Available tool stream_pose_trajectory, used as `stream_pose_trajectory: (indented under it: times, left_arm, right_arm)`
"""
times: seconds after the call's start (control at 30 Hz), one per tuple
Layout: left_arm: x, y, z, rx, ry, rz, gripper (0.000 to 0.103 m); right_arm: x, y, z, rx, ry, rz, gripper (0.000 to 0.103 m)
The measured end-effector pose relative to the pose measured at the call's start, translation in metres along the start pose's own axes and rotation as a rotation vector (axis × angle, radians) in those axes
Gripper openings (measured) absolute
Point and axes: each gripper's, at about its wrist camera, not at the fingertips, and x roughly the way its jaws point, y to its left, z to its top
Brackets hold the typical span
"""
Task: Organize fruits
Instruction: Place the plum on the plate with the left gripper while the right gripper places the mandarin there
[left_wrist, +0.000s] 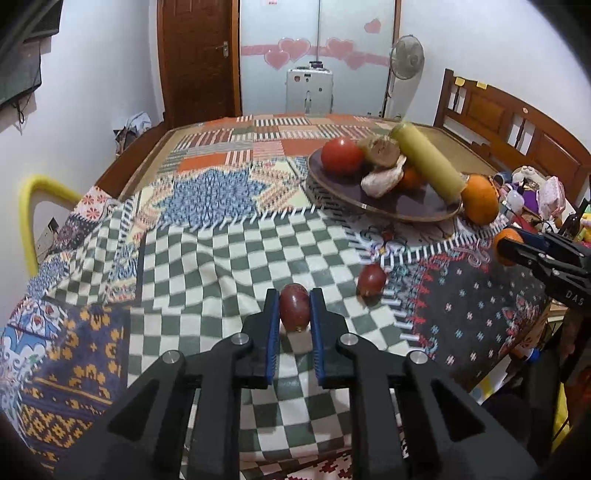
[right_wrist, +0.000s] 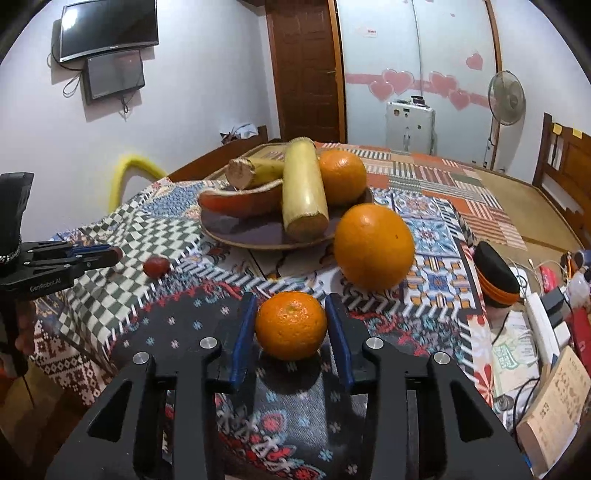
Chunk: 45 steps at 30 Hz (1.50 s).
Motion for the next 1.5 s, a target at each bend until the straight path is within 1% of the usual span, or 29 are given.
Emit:
stream_pose_trajectory:
  times: [0.17, 0.43, 0.7, 0.87, 1.1, 1.3, 1.4, 1.47, 1.5]
  left_arm:
    - [-0.003, -0.002, 0.017, 0.006, -0.027, -0.010, 0.015]
    - [-0.002, -0.016, 0.047, 0.048, -0.075, -0.024, 0.015]
    - [0.016, -0.024, 0.074, 0.072, -0.089, -0.042, 0.015]
    - [0.032, -0.025, 0.086, 0.070, -0.079, -0.059, 0.015]
    - [0.062, -0.029, 0.100, 0.064, -0.032, -0.109, 0.015]
    - [0.077, -0.036, 0.105, 0.079, -0.012, -0.109, 0.015]
    - [0.080, -0.037, 0.105, 0.079, -0.003, -0.108, 0.017]
    - [0.081, -0.036, 0.105, 0.074, 0.002, -0.108, 0.018]
    - [0.081, -0.036, 0.105, 0.072, 0.003, -0.107, 0.021]
  right_arm:
    - [0.001, 0.009, 0.013, -0.027, -0.031, 0.010, 0.035]
    - [0.010, 0.016, 0.037, -0.077, -0.063, 0.018, 0.035]
    - [0.028, 0.024, 0.058, -0.131, -0.071, 0.027, 0.035]
    - [0.042, 0.030, 0.063, -0.166, -0.037, 0.041, 0.035]
    - [0.060, 0.033, 0.066, -0.192, 0.023, 0.042, 0.035]
    - [0.064, 0.033, 0.066, -0.193, 0.033, 0.045, 0.035]
    - [0.066, 0.033, 0.066, -0.191, 0.032, 0.043, 0.036]
    - [0.064, 0.033, 0.066, -0.185, 0.022, 0.049, 0.043]
    - [0.061, 0.033, 0.067, -0.182, 0.013, 0.054, 0.044]
